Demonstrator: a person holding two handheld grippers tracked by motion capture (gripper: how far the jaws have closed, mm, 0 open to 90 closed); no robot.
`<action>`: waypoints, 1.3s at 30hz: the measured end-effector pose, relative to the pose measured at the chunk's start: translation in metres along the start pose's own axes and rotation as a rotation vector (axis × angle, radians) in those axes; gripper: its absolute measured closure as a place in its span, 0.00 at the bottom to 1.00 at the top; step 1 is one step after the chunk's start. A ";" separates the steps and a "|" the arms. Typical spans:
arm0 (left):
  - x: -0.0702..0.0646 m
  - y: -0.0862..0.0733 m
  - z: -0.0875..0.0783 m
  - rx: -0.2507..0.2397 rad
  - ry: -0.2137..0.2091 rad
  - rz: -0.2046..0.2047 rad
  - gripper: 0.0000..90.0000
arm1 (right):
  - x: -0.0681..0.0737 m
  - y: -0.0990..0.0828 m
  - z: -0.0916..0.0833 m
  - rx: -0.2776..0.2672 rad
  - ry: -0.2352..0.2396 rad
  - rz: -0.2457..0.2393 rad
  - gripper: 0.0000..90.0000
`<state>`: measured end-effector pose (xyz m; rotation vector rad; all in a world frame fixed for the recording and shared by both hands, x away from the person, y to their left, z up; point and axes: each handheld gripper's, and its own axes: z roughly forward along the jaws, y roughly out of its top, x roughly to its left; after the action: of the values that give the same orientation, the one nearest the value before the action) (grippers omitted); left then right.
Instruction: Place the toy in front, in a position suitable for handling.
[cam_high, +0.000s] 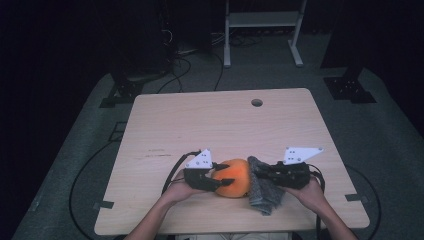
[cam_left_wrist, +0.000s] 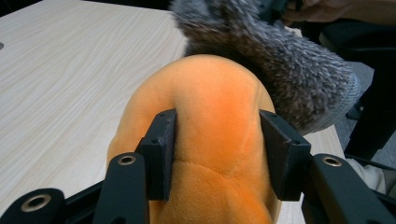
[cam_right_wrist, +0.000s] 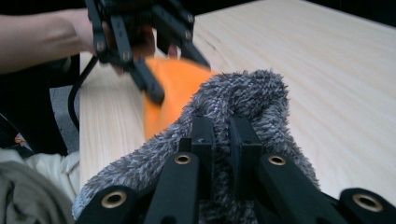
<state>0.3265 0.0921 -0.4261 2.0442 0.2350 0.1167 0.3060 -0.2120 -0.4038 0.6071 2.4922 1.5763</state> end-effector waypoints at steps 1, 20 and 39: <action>0.000 -0.001 -0.001 -0.004 0.000 -0.005 0.56 | -0.001 0.002 0.005 0.004 0.007 -0.002 0.91; -0.002 0.000 -0.003 0.007 -0.032 -0.008 0.53 | -0.004 -0.006 0.007 0.040 0.017 0.013 0.91; 0.008 0.037 0.017 0.068 0.078 0.177 0.54 | -0.003 0.012 0.001 -0.041 -0.056 -0.057 0.91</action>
<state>0.3416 0.0624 -0.4012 2.1279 0.1067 0.3020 0.3118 -0.2077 -0.3943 0.5607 2.4084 1.5642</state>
